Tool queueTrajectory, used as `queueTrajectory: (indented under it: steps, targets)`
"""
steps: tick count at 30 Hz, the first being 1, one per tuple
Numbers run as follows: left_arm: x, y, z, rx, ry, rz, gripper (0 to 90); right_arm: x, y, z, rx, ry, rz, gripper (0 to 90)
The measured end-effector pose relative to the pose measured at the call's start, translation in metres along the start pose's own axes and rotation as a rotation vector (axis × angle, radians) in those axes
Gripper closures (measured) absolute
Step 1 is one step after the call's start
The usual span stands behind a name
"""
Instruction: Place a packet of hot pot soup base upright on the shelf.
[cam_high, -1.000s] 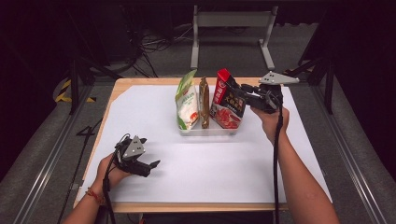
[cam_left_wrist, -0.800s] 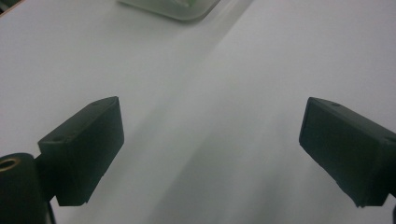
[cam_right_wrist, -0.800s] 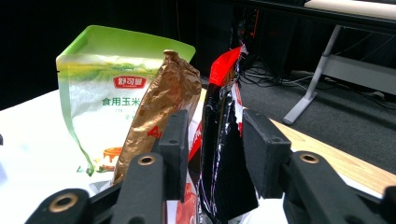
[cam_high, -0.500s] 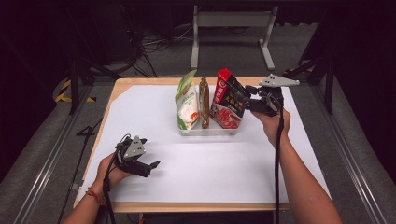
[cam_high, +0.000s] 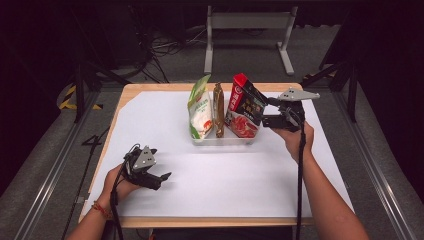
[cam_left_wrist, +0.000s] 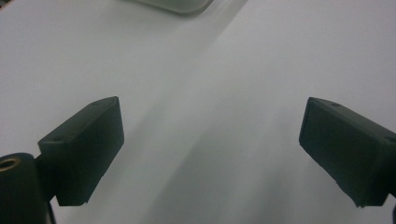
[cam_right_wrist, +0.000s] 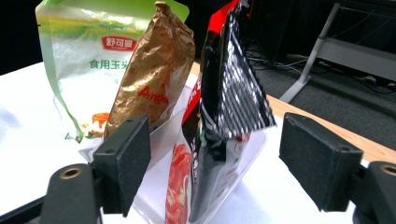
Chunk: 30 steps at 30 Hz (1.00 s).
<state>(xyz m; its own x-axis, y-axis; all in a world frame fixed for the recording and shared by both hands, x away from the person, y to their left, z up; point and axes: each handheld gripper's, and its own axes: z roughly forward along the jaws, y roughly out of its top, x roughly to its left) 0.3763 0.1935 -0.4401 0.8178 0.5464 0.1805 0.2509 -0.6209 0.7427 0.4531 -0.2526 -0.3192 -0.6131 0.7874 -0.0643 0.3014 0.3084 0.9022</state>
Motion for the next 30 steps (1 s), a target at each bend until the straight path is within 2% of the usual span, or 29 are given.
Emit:
queueTrajectory:
  steps: [13, 30]
  targets:
    - [0.0, 0.0, 0.0, 0.004, 0.002, 0.005, 7.3, 0.003, -0.019, -0.008, 0.015, -0.015, -0.041, 19.1]
    - [-0.001, 0.0, 0.001, 0.005, -0.002, 0.005, 7.3, 0.005, -0.052, -0.016, 0.044, -0.004, -0.088, 16.0]
